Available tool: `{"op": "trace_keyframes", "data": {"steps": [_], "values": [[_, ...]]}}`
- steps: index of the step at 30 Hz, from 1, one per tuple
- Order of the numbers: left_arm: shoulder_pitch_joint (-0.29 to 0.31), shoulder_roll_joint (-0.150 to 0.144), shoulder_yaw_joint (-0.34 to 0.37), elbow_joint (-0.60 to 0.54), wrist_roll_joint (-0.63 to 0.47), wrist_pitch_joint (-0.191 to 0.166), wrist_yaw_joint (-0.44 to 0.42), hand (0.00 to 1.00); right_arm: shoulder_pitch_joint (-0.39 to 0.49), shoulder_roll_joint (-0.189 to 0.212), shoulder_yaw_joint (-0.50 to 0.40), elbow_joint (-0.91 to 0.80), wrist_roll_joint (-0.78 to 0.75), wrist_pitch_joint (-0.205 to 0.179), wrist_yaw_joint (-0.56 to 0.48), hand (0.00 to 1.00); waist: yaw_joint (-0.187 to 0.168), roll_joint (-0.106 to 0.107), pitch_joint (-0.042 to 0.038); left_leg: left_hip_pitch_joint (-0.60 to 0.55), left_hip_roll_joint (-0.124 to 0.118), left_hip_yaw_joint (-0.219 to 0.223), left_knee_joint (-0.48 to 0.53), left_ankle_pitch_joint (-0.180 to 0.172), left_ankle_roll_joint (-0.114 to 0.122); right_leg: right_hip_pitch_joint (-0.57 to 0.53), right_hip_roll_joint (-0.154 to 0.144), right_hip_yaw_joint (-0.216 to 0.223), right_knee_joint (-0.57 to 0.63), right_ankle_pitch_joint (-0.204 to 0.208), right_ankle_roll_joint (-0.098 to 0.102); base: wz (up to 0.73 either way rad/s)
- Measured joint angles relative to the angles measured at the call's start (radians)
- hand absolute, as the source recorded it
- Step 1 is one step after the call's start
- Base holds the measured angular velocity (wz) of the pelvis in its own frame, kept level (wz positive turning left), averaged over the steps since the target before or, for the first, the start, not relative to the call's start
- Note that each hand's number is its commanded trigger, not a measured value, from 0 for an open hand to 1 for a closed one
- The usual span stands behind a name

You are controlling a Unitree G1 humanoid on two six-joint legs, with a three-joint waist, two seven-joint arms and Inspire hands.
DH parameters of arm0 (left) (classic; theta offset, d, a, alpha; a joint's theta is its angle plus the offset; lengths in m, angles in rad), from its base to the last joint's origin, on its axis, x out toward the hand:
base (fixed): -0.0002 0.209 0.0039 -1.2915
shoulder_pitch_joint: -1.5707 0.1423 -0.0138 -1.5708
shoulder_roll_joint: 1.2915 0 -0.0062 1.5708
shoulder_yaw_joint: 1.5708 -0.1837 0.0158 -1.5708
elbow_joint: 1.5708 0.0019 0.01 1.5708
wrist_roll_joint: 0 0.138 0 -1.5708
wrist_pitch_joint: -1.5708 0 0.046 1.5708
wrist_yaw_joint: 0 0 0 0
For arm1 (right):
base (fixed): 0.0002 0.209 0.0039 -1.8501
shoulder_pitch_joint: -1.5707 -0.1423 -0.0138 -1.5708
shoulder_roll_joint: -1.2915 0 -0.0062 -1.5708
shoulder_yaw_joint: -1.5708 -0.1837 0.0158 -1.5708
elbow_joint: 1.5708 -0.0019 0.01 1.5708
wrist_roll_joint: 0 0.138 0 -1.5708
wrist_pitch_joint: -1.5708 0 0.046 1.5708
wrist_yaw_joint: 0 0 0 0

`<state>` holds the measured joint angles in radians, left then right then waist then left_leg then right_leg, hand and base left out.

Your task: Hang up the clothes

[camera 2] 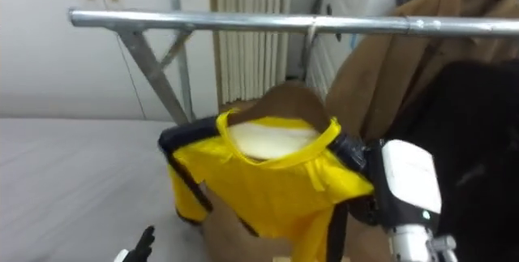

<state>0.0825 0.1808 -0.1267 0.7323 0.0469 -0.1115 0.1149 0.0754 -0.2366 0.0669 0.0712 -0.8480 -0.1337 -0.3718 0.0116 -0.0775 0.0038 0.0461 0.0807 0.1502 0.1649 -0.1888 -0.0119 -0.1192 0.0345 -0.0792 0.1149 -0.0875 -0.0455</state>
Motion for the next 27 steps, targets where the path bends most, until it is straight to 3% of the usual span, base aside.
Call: {"op": "trace_keyframes", "data": {"steps": [1, 3, 4, 6, 8, 11, 17, 27], "values": [[0.009, 0.005, 0.036, 0.03, 0.02, 0.0, 0.0, 0.0, 0.002, -0.007, -0.001, -0.033, -0.028, -0.007, 0.001, 1.0, -0.012, -0.003, 0.0088, 0.022, -0.01, -0.016, -0.002, -0.018, -0.019, -0.02, -0.006, -0.066, 0.007, 0.113, -0.027, -0.08], [0.034, -0.016, 0.049, 0.044, 0.027, 0.001, -0.003, 0.0, -0.002, -0.022, -0.004, -0.036, -0.034, -0.002, 0.0, 1.0, -0.04, 0.026, 0.0077, 0.053, -0.002, -0.005, -0.01, -0.025, -0.018, 0.006, 0.0, -0.089, 0.042, 0.106, -0.023, 0.14], [0.034, -0.018, 0.045, 0.041, 0.038, -0.006, -0.015, 0.0, -0.006, -0.024, -0.017, -0.036, -0.034, -0.001, 0.003, 1.0, -0.043, 0.027, 0.008, 0.057, -0.004, 0.013, -0.016, -0.021, -0.016, 0.011, 0.0, -0.085, 0.04, 0.096, -0.009, 0.13], [0.021, -0.015, 0.045, 0.042, 0.075, -0.008, -0.019, 0.0, -0.019, -0.03, -0.034, -0.036, -0.024, -0.005, 0.017, 1.0, -0.047, 0.015, 0.0133, 0.056, -0.007, 0.016, -0.029, -0.023, -0.014, 0.006, 0.002, -0.087, 0.037, 0.081, -0.021, 0.1], [0.025, -0.012, 0.045, 0.044, 0.105, -0.006, -0.023, 0.0, -0.02, -0.055, -0.049, -0.036, -0.012, -0.017, 0.037, 1.0, -0.042, 0.003, 0.0119, 0.051, -0.009, 0.017, -0.031, -0.023, -0.015, 0.0, 0.003, -0.087, 0.038, 0.072, -0.027, 0.03], [0.028, -0.011, 0.044, 0.046, 0.123, 0.001, -0.045, 0.0, -0.02, -0.078, -0.052, -0.037, -0.013, -0.019, 0.039, 1.0, -0.035, 0.001, 0.011, 0.051, -0.009, 0.016, -0.034, -0.025, -0.018, 0.0, 0.01, -0.084, 0.044, 0.066, -0.018, 0.0], [0.041, -0.01, 0.044, 0.058, 0.124, 0.0, -0.057, 0.0, -0.029, -0.09, -0.052, -0.037, -0.013, -0.022, 0.047, 1.0, -0.03, 0.001, 0.009, 0.055, -0.006, 0.016, -0.029, -0.026, -0.02, -0.001, 0.016, -0.069, 0.057, 0.071, -0.032, 0.0], [0.044, -0.007, 0.045, 0.083, 0.123, 0.0, -0.055, 0.0, -0.076, -0.118, -0.055, -0.042, -0.012, -0.042, 0.047, 1.0, -0.033, -0.006, 0.0068, 0.056, -0.005, 0.013, -0.03, -0.027, -0.021, -0.001, 0.017, -0.073, 0.056, 0.068, -0.032, 0.0]]}}
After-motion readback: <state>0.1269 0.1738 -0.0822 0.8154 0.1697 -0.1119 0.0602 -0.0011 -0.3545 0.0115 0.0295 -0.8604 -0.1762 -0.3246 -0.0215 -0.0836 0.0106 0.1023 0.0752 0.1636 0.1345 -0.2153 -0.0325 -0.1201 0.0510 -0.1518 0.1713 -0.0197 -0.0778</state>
